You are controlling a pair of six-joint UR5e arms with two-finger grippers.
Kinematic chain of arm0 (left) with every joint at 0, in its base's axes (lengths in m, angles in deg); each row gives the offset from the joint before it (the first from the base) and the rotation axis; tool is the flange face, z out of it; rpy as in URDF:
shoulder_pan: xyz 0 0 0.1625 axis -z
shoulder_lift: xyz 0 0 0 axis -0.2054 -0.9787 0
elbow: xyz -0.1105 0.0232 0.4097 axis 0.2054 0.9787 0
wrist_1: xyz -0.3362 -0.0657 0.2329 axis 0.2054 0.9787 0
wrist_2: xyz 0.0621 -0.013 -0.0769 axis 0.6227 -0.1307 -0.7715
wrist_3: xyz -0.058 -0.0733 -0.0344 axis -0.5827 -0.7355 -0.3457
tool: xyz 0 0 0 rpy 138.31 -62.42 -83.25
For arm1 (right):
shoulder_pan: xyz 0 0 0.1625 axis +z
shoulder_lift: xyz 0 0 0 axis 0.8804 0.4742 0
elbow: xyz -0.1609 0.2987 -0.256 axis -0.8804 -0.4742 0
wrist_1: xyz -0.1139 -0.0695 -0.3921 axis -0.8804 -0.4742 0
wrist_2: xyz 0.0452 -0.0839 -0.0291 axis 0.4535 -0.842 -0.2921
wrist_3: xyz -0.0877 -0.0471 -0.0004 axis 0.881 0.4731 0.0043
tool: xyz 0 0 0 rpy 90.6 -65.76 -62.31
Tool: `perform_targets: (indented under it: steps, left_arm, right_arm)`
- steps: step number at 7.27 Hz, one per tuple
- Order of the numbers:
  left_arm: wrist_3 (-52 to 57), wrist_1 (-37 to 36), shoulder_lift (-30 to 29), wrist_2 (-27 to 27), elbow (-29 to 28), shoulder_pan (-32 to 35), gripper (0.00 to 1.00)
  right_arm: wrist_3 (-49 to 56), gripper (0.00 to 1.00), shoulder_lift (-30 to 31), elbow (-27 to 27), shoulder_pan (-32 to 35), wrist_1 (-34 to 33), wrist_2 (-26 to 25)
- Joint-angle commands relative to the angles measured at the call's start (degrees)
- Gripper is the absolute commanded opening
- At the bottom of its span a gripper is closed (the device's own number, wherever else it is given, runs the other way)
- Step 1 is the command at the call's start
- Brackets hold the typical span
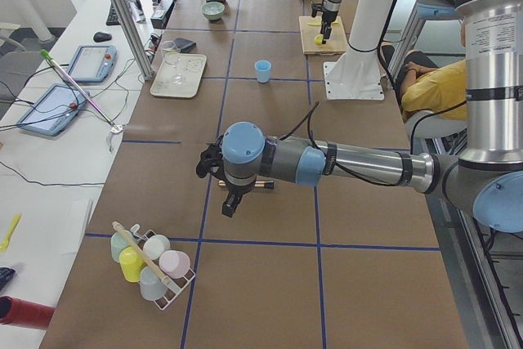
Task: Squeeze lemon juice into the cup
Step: 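Move the right gripper down toward the lemon slice on the cutting board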
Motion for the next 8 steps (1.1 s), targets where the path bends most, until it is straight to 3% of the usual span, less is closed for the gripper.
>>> perform_targets:
  steps: [1,3,8]
  left_arm:
    - [0.0,0.3,0.0,0.0,-0.01,0.0,1.0]
    - [0.09,0.3,0.0,0.0,-0.1,0.0,1.0]
    - [0.0,0.3,0.0,0.0,-0.1,0.0,1.0]
  right_arm:
    - [0.0,0.99,-0.19,-0.76,0.01,0.0,-0.03]
    - [-0.09,0.9,-0.37,-0.68,0.19,0.0,-0.12]
    - [-0.09,0.89,-0.37,-0.77,1.24,0.0,-0.03]
